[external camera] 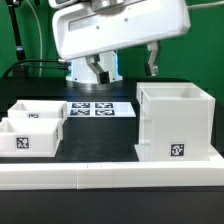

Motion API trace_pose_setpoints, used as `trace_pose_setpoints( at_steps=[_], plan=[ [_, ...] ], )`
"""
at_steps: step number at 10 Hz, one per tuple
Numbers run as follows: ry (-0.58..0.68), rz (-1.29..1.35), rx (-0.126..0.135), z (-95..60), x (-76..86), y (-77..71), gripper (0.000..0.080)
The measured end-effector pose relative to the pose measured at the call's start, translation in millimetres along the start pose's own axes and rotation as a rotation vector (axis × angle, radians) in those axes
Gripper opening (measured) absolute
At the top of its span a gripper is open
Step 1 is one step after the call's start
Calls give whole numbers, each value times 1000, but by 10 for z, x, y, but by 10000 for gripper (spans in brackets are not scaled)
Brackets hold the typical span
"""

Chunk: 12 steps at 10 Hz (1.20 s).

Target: Assemble drawer

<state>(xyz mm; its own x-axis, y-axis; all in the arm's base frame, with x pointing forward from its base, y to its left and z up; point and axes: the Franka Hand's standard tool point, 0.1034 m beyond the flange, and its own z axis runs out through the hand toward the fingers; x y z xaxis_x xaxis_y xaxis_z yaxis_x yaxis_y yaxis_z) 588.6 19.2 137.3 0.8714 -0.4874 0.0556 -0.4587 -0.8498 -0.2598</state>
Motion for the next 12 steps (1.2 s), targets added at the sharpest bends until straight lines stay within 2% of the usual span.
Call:
trace_pose_setpoints(
  at_steps=[1, 4, 5, 6, 7, 9, 10, 12],
  plan=[
    [-1, -29, -4, 7, -7, -41, 649],
    [-3, -257, -6, 13, -5, -16, 649],
    [-17, -407, -43, 30, -18, 75, 649],
    [-23, -558, -101, 58, -32, 205, 649],
    [-14, -589, -132, 112, -94, 343, 649],
    [-3, -569, -156, 152, -101, 654, 649],
    [2, -556, -162, 163, -96, 749, 649],
    [2, -559, -161, 165, -102, 732, 649]
  ],
)
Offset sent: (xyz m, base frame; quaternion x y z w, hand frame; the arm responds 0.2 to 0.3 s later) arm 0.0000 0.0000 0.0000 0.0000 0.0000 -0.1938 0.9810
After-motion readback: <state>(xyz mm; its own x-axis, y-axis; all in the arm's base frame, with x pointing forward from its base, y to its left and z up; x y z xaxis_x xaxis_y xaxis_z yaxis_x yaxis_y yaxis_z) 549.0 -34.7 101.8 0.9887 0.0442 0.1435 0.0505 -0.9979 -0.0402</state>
